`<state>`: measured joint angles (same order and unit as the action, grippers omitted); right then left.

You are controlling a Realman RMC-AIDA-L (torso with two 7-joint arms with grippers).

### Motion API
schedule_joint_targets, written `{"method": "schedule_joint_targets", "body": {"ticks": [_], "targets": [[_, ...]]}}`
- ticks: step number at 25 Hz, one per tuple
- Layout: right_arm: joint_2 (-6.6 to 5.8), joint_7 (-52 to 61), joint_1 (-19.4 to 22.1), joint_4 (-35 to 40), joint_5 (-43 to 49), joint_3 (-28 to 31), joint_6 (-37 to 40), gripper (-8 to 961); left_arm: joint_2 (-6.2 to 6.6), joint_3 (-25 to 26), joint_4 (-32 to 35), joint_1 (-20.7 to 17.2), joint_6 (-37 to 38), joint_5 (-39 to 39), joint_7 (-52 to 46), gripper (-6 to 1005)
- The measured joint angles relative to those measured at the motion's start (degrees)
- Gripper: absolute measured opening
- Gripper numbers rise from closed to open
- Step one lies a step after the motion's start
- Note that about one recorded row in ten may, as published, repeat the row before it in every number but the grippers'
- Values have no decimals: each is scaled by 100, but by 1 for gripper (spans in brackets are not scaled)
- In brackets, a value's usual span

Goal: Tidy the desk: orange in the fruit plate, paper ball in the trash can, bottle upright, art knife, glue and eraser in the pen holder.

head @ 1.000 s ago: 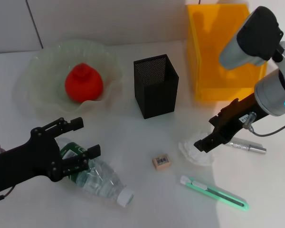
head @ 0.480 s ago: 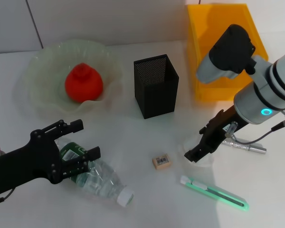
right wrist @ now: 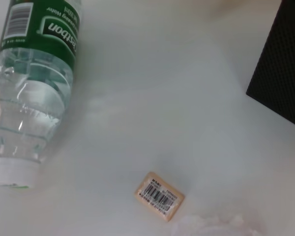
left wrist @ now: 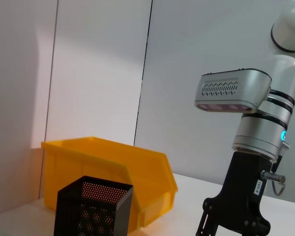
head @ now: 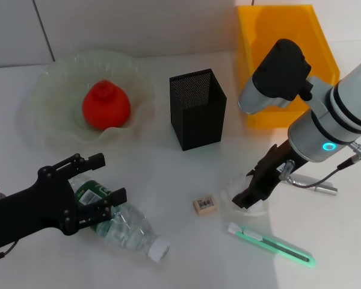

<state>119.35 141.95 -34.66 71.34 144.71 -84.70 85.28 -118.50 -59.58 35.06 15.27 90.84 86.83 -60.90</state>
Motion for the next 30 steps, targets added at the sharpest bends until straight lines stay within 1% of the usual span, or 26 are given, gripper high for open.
{"method": "schedule_joint_targets", "body": {"ticks": [6, 7, 8, 9, 10, 11, 14, 15, 16, 17, 18, 19, 20, 21, 22, 23, 24, 25, 26, 28, 30], "targets": [[0, 2, 73, 194, -14, 146, 75, 613, 3, 0, 0, 2, 4, 0, 55, 813], [-2, 2, 110, 294, -16, 221, 99, 598, 3, 0, 0, 2, 4, 0, 55, 813], [-5, 1, 196, 533, -55, 432, 184, 583, 3, 0, 0, 2, 4, 0, 58, 813], [-5, 1, 196, 533, -55, 432, 184, 568, 3, 0, 0, 2, 4, 1, 59, 813], [-8, -8, 273, 744, -182, 726, 279, 553, 3, 0, 0, 2, 4, 1, 59, 813], [-8, -8, 273, 744, -182, 726, 279, 542, 3, 0, 0, 2, 4, 1, 59, 813], [-15, -22, 358, 1045, -465, 1285, 424, 509, 3, 0, 0, 2, 7, 1, 60, 813], [-22, -36, 383, 1224, -568, 1696, 490, 498, 3, 0, 0, 6, 10, 1, 63, 813], [-22, -36, 383, 1224, -568, 1696, 490, 497, 3, 0, 0, 6, 10, 1, 63, 813], [-24, -50, 390, 1324, -584, 1913, 515, 497, 3, 0, 0, 6, 10, 1, 63, 813], [-32, -71, 398, 1500, -522, 2302, 454, 497, 3, 0, 0, 6, 10, 1, 63, 813], [-32, -71, 398, 1500, -522, 2302, 454, 496, 3, 0, 0, 6, 10, 1, 63, 813], [-40, -78, 406, 1612, -389, 2706, 191, 495, -6, -16, 0, 60, -5, 9, 71, 813], [-40, -78, 406, 1612, -389, 2706, 191, 495, -6, -16, 0, 60, -5, 9, 71, 813], [-43, -82, 408, 1632, -324, 2885, -11, 494, -6, -16, 0, 60, -5, 9, 71, 813], [-49, -109, 418, 1611, -251, 3042, -383, 494, -6, -17, 0, 68, -18, 9, 76, 813], [-49, -109, 418, 1611, -251, 3042, -383, 494, -6, -17, 0, 68, -18, 9, 76, 813], [-54, -185, 430, 1538, -203, 3090, -795, 494, -6, -18, 0, 72, -20, 9, 78, 813], [-54, -185, 430, 1538, -203, 3090, -795, 494, -6, -18, 0, 72, -20, 9, 78, 813], [-55, -330, 392, 1317, -169, 3048, -1264, 494, -6, -18, 0, 72, -21, 8, 79, 813], [-54, -358, 358, 1232, -131, 3027, -1379, 494, -6, -18, 0, 73, -11, 8, 79, 813]]}}
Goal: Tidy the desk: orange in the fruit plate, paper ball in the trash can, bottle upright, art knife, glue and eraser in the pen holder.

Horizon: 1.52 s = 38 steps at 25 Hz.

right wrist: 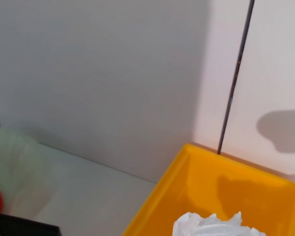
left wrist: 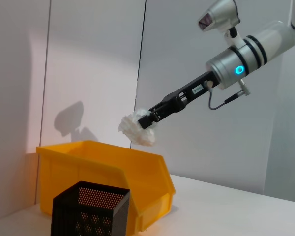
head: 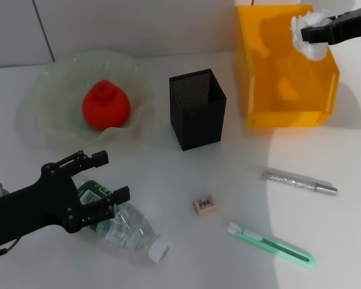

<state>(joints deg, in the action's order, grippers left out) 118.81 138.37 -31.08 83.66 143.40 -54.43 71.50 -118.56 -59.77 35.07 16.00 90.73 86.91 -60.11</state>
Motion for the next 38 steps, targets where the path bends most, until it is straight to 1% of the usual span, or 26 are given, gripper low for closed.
{"method": "schedule_joint_targets", "body": {"ticks": [2, 3, 5, 8, 11, 16, 21, 22, 23, 24, 27, 28, 29, 31, 32, 33, 34, 35, 36, 37, 38], "targets": [[11, -17, -68, -148, 155, -59, -207, 493, 0, 0, 0, 0, 11, -2, 0, 813], [28, -21, -119, -302, 334, -165, -448, 493, 0, 0, 0, 0, 11, -2, 0, 813], [29, -21, -126, -355, 370, -210, -531, 493, 0, 0, 0, -2, 21, -9, 0, 813], [34, -26, -130, -568, 406, -452, -768, 493, 6, 0, 0, -54, 31, -31, 13, 812], [35, -26, -130, -597, 403, -498, -760, 493, 18, -18, 2, -68, 69, -2, 112, 812], [30, 10, -133, -545, 360, -466, -590, 621, 26, -124, 43, -50, 82, 1, 132, 812], [21, 32, -139, -527, 348, -450, -542, 826, 27, -146, 60, -13, 156, 4, 132, 812], [21, 55, -131, -487, 344, -449, -515, 832, 32, -181, 91, -11, 221, 21, 131, 812], [20, 104, -65, -287, 263, -447, -311, 838, 41, -267, 242, -11, 388, 114, 111, 812], [20, 104, -65, -287, 263, -447, -311, 838, 41, -267, 242, -11, 388, 114, 111, 812], [5, 4, 235, 249, -246, -439, 393, 837, 41, -321, 696, -45, 630, 366, 19, 812], [3, -394, 646, 637, -1035, -362, 900, 837, 37, -326, 904, -56, 668, 463, -76, 812], [3, -394, 646, 637, -1035, -362, 900, 837, 37, -326, 904, -56, 668, 463, -76, 812], [16, -1061, 1130, 832, -2061, -165, 1387, 837, 38, -327, 1032, -54, 680, 533, -157, 812], [18, -1337, 1300, 854, -2447, -68, 1568, 836, 42, -326, 1141, -43, 687, 588, -226, 812], [22, -2077, 1697, 684, -3259, 249, 2124, 836, 50, -300, 1488, -6, 688, 845, -481, 812], [22, -2077, 1697, 684, -3259, 249, 2124, 836, 49, -291, 1627, 5, 684, 973, -574, 812], [21, -2548, 1858, 501, -3557, 437, 2391, 836, 47, -280, 1842, 18, 677, 1135, -698, 812], [18, -3065, 1995, 184, -3741, 662, 2675, 836, 47, -280, 1842, 18, 677, 1135, -698, 812], [13, -3395, 2040, -88, -3823, 837, 2859, 836, 47, -280, 1842, 18, 677, 1135, -698, 812], [7, -3772, 2089, -444, -3880, 1059, 3066, 835, 42, -288, 1977, 38, 675, 1246, -757, 812]]}}
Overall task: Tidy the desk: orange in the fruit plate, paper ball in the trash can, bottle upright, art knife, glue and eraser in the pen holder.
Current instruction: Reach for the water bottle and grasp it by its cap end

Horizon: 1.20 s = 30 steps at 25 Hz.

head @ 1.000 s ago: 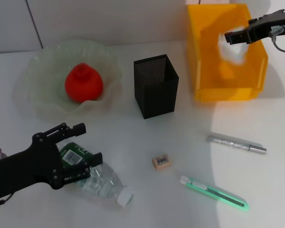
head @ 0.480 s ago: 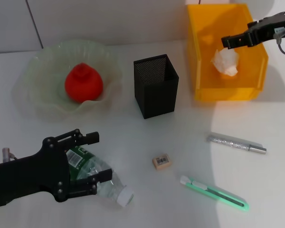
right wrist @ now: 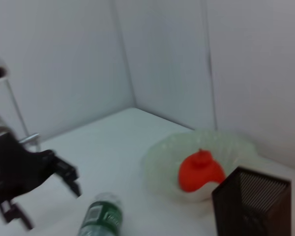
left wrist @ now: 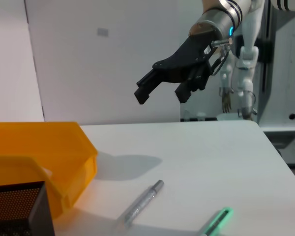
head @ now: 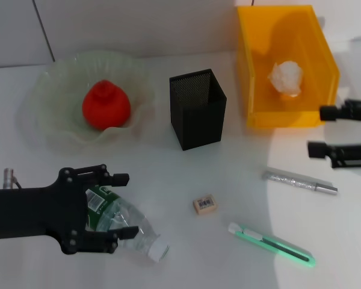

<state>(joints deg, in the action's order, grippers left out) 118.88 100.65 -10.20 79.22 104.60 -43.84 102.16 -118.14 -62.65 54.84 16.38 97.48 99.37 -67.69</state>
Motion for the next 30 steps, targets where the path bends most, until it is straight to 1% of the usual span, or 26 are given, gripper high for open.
{"method": "schedule_joint_targets", "body": {"ticks": [1, 2, 3, 5, 7, 8, 10, 11, 12, 13, 15, 16, 19, 20, 21, 22, 24, 26, 30], "targets": [[-19, -425, -3, -499, -13, 313, 257, 835, -10, -58, 436, 131, 70, 409, -155, 811], [-50, -741, -31, -961, -12, 586, 460, 835, -10, -81, 539, 190, 129, 518, -185, 811], [-112, -1011, -74, -1492, 7, 886, 643, 835, -11, -104, 658, 259, 198, 646, -216, 811], [-256, -1339, -126, -2338, 33, 1243, 818, 835, -9, -216, 839, 452, 328, 908, -333, 811], [-427, -1718, -141, -3137, 33, 1470, 915, 834, -13, -385, 988, 690, 376, 1278, -559, 811], [-481, -1854, -142, -3393, 35, 1510, 939, 834, -22, -458, 1033, 807, 377, 1423, -632, 811], [-539, -2065, -141, -3726, 102, 1502, 990, 834, -35, -583, 1061, 992, 377, 1573, -639, 811], [-545, -2119, -141, -3818, 182, 1480, 1017, 834, -41, -665, 1071, 1083, 363, 1591, -596, 811], [-516, -2141, -147, -3859, 423, 1468, 1053, 834, -47, -769, 1104, 1188, 318, 1597, -505, 811], [-516, -2141, -147, -3859, 423, 1468, 1053, 834, -50, -815, 1125, 1228, 298, 1599, -458, 811], [-452, -2139, -139, -3891, 652, 1504, 1067, 834, -57, -982, 1225, 1350, 204, 1609, -325, 811], [-452, -2139, -139, -3891, 652, 1504, 1067, 834, -56, -1128, 1306, 1440, 150, 1653, -293, 811], [-393, -2138, -45, -3918, 675, 1557, 1070, 834, -61, -1506, 1481, 1679, 93, 1959, -325, 810], [-383, -2138, -14, -3921, 676, 1600, 1073, 834, -61, -1506, 1481, 1679, 93, 1959, -325, 810], [-375, -2138, 10, -3924, 677, 1637, 1075, 834, -86, -1891, 1587, 1879, -7, 2251, -423, 810], [-371, -2138, 47, -3926, 678, 1688, 1074, 834, -87, -1999, 1596, 1918, -52, 2335, -462, 809], [-360, -2139, 135, -3936, 686, 1813, 1045, 833, -96, -2437, 1621, 2048, -250, 2605, -639, 809], [-353, -2214, 214, -3962, 694, 1924, 1028, 833, -96, -2813, 1628, 2114, -476, 2840, -758, 808], [-349, -2335, 323, -4001, 722, 1979, 1045, 833, -95, -3340, 1716, 2139, -790, 3091, -867, 806]]}}
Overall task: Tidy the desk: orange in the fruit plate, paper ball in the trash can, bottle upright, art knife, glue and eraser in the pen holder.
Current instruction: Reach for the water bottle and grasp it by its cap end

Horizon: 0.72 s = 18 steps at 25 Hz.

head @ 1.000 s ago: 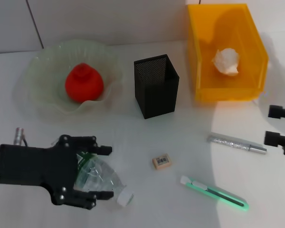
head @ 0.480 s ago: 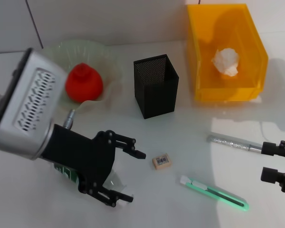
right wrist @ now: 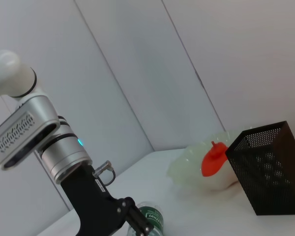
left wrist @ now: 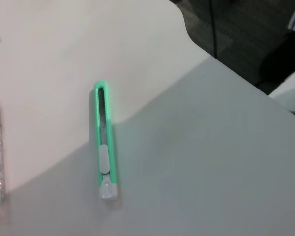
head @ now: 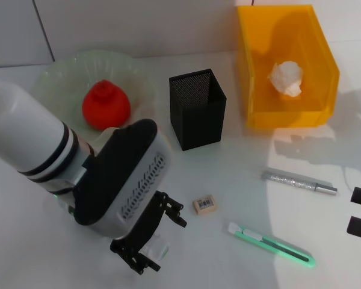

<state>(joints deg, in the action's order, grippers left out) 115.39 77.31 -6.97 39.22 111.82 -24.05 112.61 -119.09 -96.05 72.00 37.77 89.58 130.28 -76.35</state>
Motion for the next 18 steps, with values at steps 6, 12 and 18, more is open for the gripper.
{"method": "schedule_joint_targets", "body": {"ticks": [6, 12, 18], "targets": [[39, 12, -72, -7, 43, 7, -17, 833, 0, -313, -38, 60, -186, 270, -81, 804], [46, 26, -212, -11, 67, -6, -31, 833, -7, -399, -97, 68, -170, 352, -123, 802], [42, 35, -373, -19, 193, 4, -93, 834, -9, -528, -116, 62, -197, 362, -213, 800]]}}
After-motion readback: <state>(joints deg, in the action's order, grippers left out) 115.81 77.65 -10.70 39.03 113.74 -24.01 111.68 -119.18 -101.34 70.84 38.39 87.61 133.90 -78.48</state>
